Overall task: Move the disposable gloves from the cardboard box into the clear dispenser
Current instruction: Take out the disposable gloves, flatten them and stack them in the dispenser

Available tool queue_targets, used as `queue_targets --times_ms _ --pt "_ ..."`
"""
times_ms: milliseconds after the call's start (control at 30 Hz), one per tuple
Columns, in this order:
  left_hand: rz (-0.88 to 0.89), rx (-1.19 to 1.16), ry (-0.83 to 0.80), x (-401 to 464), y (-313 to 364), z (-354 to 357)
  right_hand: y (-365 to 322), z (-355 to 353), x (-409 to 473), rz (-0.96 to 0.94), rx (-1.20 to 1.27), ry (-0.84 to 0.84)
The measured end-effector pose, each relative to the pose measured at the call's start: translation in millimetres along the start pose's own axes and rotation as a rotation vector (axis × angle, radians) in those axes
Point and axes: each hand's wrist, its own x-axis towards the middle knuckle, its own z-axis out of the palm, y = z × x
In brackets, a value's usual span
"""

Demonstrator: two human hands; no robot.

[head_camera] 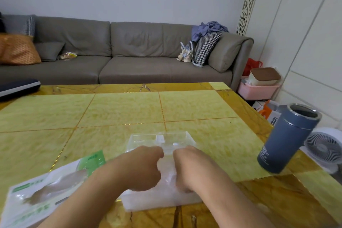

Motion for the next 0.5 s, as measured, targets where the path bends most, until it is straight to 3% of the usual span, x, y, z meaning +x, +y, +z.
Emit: queue_targets --times_ms 133,267,500 --pt "-0.021 0.147 0.222 -4.7 23.1 0.9 -6.9 -4.7 13.6 0.001 -0.065 -0.169" --pt "-0.116 0.135 0.100 6.2 24.4 18.2 -10.5 -4.9 22.3 0.028 -0.105 -0.261" --pt "-0.203 0.068 -0.069 14.3 12.9 22.8 -5.6 -3.1 18.3 0.010 -0.020 -0.252"
